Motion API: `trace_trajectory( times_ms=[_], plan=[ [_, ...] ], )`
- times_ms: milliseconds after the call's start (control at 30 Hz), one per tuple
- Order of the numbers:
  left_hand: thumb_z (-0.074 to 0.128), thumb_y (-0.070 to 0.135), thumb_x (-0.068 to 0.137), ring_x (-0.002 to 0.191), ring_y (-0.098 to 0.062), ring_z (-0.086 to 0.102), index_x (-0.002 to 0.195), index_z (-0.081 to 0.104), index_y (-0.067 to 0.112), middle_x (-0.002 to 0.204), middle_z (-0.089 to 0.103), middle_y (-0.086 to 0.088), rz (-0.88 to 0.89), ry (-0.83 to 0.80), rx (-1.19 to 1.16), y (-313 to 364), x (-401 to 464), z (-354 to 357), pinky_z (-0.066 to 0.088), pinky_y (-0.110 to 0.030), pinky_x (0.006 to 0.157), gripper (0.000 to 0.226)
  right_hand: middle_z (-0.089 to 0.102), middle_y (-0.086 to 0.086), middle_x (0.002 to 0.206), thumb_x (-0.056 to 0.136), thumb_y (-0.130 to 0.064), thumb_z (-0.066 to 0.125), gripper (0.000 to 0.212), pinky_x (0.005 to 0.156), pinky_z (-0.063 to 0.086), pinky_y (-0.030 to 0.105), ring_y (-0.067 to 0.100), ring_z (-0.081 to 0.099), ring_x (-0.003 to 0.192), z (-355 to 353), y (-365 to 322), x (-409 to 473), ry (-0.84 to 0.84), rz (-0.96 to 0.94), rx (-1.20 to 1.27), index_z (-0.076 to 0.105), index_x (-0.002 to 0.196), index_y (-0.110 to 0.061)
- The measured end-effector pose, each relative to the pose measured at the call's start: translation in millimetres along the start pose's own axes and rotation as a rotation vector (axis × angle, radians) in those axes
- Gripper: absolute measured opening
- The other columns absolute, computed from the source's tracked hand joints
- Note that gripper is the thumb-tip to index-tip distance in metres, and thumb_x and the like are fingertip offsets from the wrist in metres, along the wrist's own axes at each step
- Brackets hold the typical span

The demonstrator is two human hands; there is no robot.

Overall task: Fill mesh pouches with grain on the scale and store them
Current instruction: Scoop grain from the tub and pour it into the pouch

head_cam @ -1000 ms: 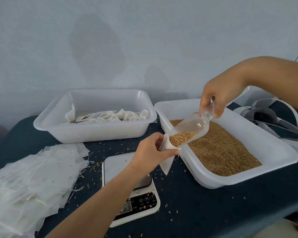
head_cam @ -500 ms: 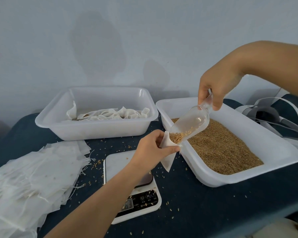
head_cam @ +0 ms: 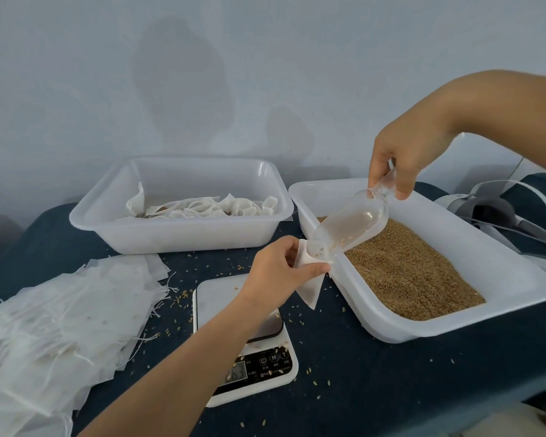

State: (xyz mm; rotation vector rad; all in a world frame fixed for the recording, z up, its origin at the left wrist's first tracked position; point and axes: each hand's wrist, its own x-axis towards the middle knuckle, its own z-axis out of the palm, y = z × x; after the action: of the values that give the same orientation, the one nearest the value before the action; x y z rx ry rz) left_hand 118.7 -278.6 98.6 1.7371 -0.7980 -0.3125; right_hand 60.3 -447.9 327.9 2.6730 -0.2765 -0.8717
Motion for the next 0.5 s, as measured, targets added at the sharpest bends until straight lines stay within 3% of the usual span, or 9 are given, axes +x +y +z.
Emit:
trace_trajectory(
  times_ms=[167,267,400,500],
  plan=[
    [0.080,0.046,0.064,0.077,-0.011,0.063,0.085,0.060,0.028,0.082,0.068,0.007,-0.006,0.020,-0.017,1,1,-2,0.053,-0.024,0.069,0.034,0.061,-0.038,0.074,0.081,-0.029,0.071,0.029,0.068,0.031,0.009,-0.027,0.049,0.069,10,7,0,-0.006,-0.026,0.092,0.060,0.094,-0.052],
    [0.080,0.046,0.064,0.077,-0.012,0.064,0.084,0.062,0.028,0.081,0.069,0.007,-0.022,0.030,-0.035,1,2,-5,0.054,-0.026,0.071,0.033,0.063,-0.036,0.084,0.081,-0.028,0.071,0.027,0.074,0.035,0.014,-0.020,0.054,0.077,28,15,5,0.018,-0.082,0.201,0.066,0.101,-0.045],
    [0.082,0.039,0.066,0.078,-0.013,0.066,0.083,0.064,0.028,0.080,0.071,0.007,-0.035,0.040,-0.112,3,4,-10,0.055,-0.029,0.073,0.027,0.068,-0.022,0.098,0.082,-0.024,0.072,0.028,0.092,0.039,0.021,-0.002,0.061,0.099,66,33,16,0.058,-0.136,0.473,0.068,0.108,-0.033],
    [0.081,0.039,0.067,0.078,-0.015,0.066,0.082,0.063,0.024,0.080,0.071,0.004,-0.042,0.056,-0.142,8,8,-14,0.054,-0.028,0.068,0.028,0.067,-0.019,0.111,0.082,-0.023,0.070,0.032,0.097,0.039,0.022,0.000,0.059,0.108,103,48,23,0.095,-0.137,0.735,0.067,0.112,-0.034]
  ],
)
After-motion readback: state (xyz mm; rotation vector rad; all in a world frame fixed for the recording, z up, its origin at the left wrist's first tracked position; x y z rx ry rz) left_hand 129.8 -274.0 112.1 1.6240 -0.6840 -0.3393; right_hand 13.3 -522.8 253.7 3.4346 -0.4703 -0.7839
